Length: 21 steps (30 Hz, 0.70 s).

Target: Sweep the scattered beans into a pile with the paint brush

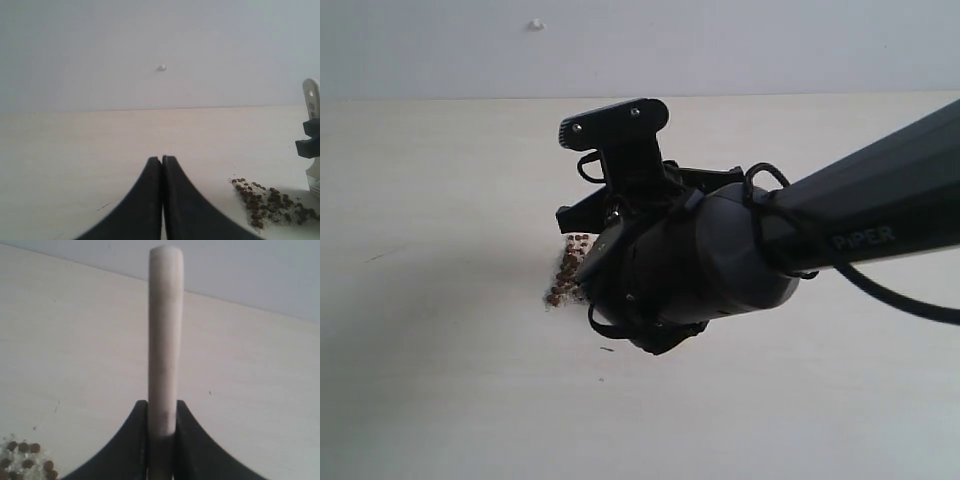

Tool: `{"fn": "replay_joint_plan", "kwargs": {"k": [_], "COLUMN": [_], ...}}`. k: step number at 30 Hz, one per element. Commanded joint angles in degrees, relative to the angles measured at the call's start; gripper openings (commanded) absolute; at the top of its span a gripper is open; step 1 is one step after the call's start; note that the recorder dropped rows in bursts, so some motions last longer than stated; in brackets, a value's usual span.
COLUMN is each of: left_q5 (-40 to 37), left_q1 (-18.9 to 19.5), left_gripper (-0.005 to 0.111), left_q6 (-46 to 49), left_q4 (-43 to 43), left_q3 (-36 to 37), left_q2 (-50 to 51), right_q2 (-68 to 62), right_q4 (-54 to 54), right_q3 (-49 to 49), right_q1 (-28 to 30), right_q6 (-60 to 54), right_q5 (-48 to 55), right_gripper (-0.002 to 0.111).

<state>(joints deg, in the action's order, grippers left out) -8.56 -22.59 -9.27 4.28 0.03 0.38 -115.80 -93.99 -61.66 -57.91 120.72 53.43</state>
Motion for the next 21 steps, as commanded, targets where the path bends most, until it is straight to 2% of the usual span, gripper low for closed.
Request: {"fn": "replay_joint_plan", "kwargs": {"k": [1, 14, 21], "left_q5": [0.17, 0.17, 0.17], "left_q1": [-0.35, -0.35, -0.35], "left_gripper": [0.000, 0.000, 0.000], "left_q6": [-0.15, -0.15, -0.15], "left_q4": [-0.02, -0.02, -0.02], "left_q3": [-0.03, -0.03, -0.03], "left_q2": [-0.38, -0.38, -0.38], "right_q2": [-1.03, -5.58, -3.49], "right_q4": [1.11, 2.62, 3.02], "right_q3": [-2.88, -11.23, -11.90], "right_q1": [-0.11, -0.11, -0.11], "right_q6": [0.79, 0.79, -2.35], "right_q5": [-5.40, -5.67, -3.01], "right_gripper": [0.000, 0.000, 0.000]}}
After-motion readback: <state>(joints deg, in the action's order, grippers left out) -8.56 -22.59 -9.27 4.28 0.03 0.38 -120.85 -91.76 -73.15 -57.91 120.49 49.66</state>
